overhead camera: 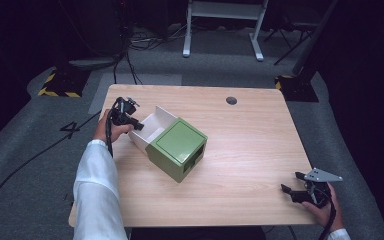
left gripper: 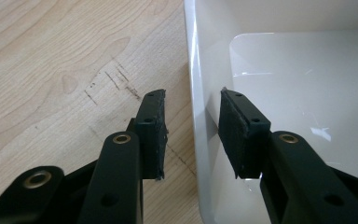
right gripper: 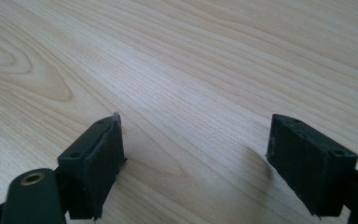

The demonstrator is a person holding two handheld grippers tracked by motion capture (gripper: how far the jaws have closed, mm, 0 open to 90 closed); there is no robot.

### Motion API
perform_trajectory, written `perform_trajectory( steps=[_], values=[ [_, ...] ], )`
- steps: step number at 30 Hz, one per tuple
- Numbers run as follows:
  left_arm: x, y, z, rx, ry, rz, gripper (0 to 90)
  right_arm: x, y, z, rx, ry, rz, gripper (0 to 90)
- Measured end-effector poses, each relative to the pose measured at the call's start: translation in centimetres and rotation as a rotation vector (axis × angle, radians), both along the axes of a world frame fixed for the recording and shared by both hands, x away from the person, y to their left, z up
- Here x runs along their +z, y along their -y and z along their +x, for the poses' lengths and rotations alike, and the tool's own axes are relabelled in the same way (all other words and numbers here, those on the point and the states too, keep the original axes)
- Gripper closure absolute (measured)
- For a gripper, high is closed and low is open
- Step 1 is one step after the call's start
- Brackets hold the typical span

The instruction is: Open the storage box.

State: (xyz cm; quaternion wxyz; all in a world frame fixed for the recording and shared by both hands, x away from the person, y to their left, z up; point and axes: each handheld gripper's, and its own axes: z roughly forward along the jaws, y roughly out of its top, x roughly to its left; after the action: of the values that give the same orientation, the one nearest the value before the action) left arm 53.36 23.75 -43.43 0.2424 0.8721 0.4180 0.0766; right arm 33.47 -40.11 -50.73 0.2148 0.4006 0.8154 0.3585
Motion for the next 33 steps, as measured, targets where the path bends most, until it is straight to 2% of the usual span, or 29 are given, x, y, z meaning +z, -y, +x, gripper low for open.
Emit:
perform_trajectory(
  steps=[11, 16, 20, 24, 25, 26, 32, 33],
  values=[
    [0.5, -0.4, 0.2, 0.035, 0.009, 0.028, 61.2, 0.0, 0.0, 0.0, 0.0, 0.0, 0.001, 18.7],
    [0.8, -0.4, 0.0, 0.057, 0.036, 0.031, 59.0, 0.0, 0.0, 0.0, 0.0, -0.001, 0.0, 18.7],
    [2.0, -0.7, -0.8, 0.061, 0.1, -0.004, 53.7, 0.0, 0.0, 0.0, 0.0, -0.002, 0.002, 18.7],
    [3.8, -0.7, -2.2, 0.083, 0.199, -0.017, 46.8, 0.0, 0.0, 0.0, 0.0, -0.003, 0.002, 18.7],
    [4.7, -1.0, -3.1, 0.091, 0.239, -0.043, 44.7, 0.0, 0.0, 0.0, 0.0, -0.003, 0.002, 18.7],
    [4.7, -1.0, -3.1, 0.091, 0.239, -0.043, 43.1, 0.0, 0.0, 0.0, 0.0, -0.003, 0.002, 18.7],
    [6.2, -1.8, -5.4, 0.116, 0.319, -0.042, 37.3, 0.0, 0.0, 0.0, 0.0, -0.001, 0.001, 18.6],
    [6.3, -2.0, -5.8, 0.119, 0.335, -0.03, 34.9, 0.0, 0.0, 0.0, 0.0, -0.002, 0.001, 18.5]
  ],
)
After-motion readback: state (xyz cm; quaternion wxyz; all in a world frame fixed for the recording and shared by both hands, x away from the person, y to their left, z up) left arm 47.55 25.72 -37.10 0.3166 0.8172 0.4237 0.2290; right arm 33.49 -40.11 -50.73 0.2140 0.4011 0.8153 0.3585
